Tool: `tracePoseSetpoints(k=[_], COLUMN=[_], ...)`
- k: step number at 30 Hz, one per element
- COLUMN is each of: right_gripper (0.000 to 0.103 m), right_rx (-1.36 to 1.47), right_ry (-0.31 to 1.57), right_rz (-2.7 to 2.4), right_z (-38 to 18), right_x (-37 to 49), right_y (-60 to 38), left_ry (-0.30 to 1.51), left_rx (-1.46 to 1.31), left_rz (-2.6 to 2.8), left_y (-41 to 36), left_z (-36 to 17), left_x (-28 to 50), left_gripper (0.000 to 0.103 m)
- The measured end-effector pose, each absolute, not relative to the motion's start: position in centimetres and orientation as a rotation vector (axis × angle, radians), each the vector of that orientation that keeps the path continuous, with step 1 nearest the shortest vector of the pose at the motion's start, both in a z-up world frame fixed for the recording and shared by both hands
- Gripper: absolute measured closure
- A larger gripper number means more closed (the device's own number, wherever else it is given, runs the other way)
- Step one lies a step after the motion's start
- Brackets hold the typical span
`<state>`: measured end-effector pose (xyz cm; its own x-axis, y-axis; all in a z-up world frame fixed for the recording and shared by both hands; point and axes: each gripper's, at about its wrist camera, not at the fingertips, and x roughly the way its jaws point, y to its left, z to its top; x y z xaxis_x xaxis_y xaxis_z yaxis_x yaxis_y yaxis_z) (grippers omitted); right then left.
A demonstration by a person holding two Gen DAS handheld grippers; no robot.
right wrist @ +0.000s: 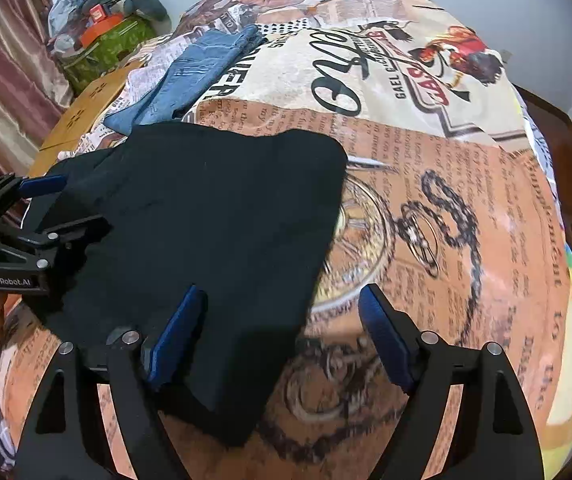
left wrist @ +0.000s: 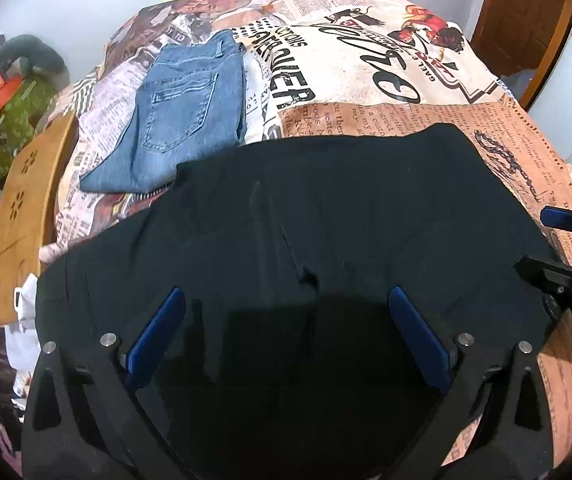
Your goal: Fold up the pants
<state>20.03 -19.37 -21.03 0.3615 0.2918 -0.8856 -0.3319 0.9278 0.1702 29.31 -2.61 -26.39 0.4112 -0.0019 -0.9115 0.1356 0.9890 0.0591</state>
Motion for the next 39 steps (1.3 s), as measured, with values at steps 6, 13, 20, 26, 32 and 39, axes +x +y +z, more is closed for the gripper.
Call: tracePoseSetpoints(k=[6,13,20,26,32,39], right_gripper=[0.024,0.024,0.023,0.018,0.018,0.018], right_rx=[-0.053,-0.074,-0.074,-0.111,-0.154,-0.156], right_ry=[1.114,1.004,0.889,0.845,0.899,1.01], right_rz=[0.364,0.376,0.398,0.427,0.467,0.458], right_z=[-19.9,-16.0,-12.7,-12.1,-14.0,-17.5], right_x=[19.3,18.6,18.3,18.4,18.6,18.9], right_y=[-19.3,-17.9,-15.7,-12.8,-9.8,-8.0], left_ry=[1.132,1.01,0.871,0.808,0.838,1.003], left_rx=[0.109,0.08,-0.015,-0.123,-0.205,-0.34], left_rz=[-0.049,0.026,0.12,0.218,0.306,0.297], left_y=[-2.2,0.1,5.4,11.5,16.8,20.4], left_z=[-25.3,-21.2,-16.9,-15.6,-17.2,-22.4], left_x=[28.7,27.4,24.7,21.9,19.7,18.6], left_gripper=[0.0,0.0,0.0,0.0,0.0,0.0])
